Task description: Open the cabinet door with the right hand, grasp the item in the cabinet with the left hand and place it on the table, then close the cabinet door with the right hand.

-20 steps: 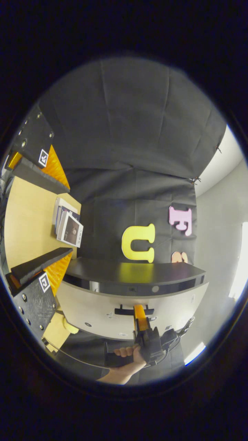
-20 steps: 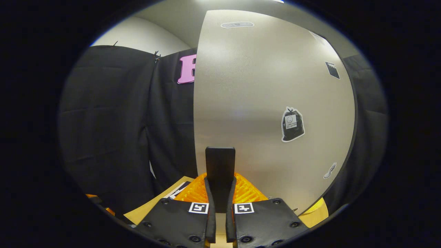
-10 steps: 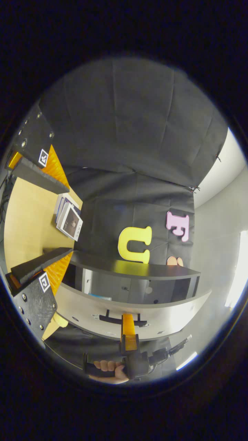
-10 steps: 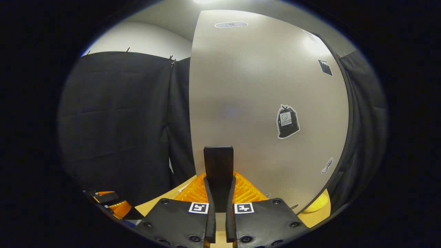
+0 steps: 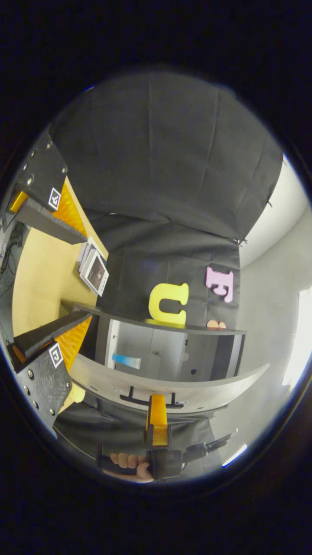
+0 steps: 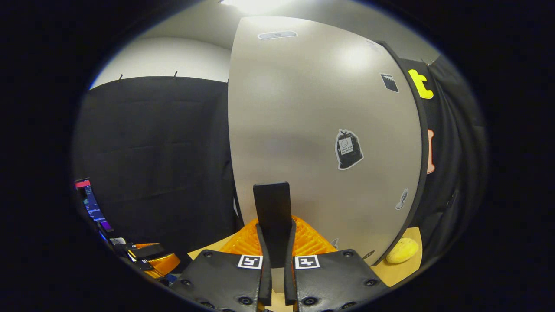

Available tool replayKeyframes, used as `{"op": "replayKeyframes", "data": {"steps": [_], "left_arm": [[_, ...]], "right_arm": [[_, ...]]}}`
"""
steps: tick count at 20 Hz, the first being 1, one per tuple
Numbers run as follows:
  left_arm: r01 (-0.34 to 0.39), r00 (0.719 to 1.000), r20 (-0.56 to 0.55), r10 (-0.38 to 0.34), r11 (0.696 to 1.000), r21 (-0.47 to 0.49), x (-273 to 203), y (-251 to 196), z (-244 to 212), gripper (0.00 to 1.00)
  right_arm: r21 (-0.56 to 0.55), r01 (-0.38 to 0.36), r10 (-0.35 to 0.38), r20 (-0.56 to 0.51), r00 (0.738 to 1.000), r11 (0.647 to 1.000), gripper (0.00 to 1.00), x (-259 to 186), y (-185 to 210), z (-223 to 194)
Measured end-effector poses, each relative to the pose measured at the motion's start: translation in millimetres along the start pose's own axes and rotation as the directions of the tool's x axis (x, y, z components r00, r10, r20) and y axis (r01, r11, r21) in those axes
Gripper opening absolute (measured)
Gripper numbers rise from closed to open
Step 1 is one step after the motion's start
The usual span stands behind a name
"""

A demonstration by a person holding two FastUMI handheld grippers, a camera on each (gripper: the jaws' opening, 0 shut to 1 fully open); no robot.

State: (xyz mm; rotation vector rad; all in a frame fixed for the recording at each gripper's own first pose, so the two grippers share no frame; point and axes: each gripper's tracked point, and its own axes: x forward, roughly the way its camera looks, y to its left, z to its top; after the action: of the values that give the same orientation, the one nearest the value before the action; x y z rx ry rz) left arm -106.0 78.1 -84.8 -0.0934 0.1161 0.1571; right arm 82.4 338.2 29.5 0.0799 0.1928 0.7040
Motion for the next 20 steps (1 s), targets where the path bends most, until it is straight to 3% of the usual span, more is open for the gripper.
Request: {"op": "replayKeyframes", "data": {"steps": [4,20], "left_arm": [[-0.036,0.999,-0.034,0.036,0.999,-0.004,-26.6,-17.4,-18.4,0.94],[0.051,0.998,-0.041,-0.049,0.997,0.053,-34.6,-91.6,-29.4,0.93]], "right_arm": [[0.004,-0.032,0.032,-0.005,0.999,0.999,0.13,-0.9,-7.6,-4.1],[0.039,-0.019,0.018,0.022,1.000,0.999,0.13,-41.6,-34.6,1.1]]}}
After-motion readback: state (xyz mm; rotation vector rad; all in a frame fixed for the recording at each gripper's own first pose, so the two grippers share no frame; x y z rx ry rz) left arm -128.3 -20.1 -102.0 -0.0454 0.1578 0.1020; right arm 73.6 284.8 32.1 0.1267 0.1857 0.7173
